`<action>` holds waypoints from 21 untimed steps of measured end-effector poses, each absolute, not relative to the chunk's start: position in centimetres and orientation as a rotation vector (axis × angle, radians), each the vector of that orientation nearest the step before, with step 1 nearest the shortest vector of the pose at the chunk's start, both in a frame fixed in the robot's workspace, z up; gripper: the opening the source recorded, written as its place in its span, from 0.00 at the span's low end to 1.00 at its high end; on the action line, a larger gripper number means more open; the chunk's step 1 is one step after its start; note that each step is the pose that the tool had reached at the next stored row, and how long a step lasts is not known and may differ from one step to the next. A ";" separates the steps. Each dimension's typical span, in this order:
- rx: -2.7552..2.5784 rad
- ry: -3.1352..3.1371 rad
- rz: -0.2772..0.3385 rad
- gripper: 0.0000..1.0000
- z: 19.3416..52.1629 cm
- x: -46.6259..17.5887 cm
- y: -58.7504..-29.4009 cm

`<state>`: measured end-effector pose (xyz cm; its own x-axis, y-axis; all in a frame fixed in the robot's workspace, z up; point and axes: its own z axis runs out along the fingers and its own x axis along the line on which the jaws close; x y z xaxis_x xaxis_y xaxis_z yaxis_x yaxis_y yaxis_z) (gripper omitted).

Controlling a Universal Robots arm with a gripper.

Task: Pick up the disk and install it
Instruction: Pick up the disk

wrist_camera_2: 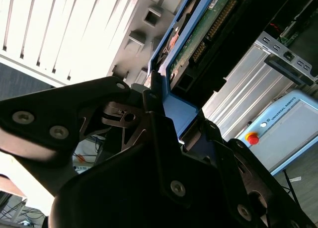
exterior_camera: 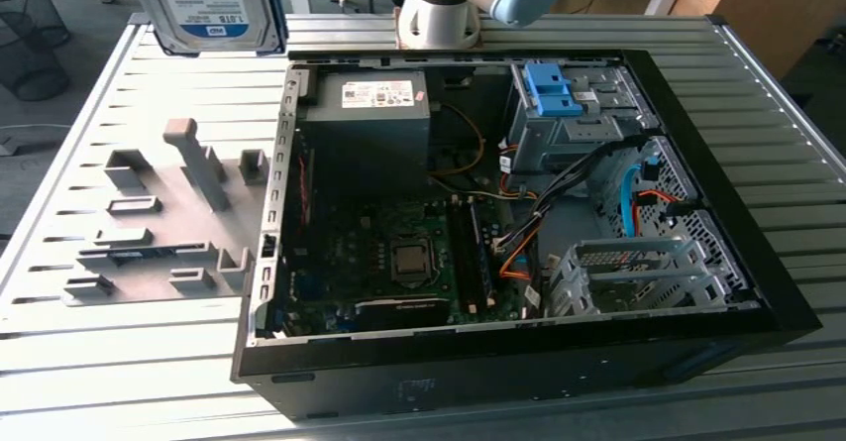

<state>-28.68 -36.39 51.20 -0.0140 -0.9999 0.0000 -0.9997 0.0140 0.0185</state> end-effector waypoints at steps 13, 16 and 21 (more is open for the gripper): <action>2.197 -2.228 -0.021 0.36 51.2 -28.2 -36.4; 2.197 -2.228 -0.021 0.36 51.2 -27.8 -36.4; 2.197 -2.228 -0.021 0.36 51.2 -27.6 -36.8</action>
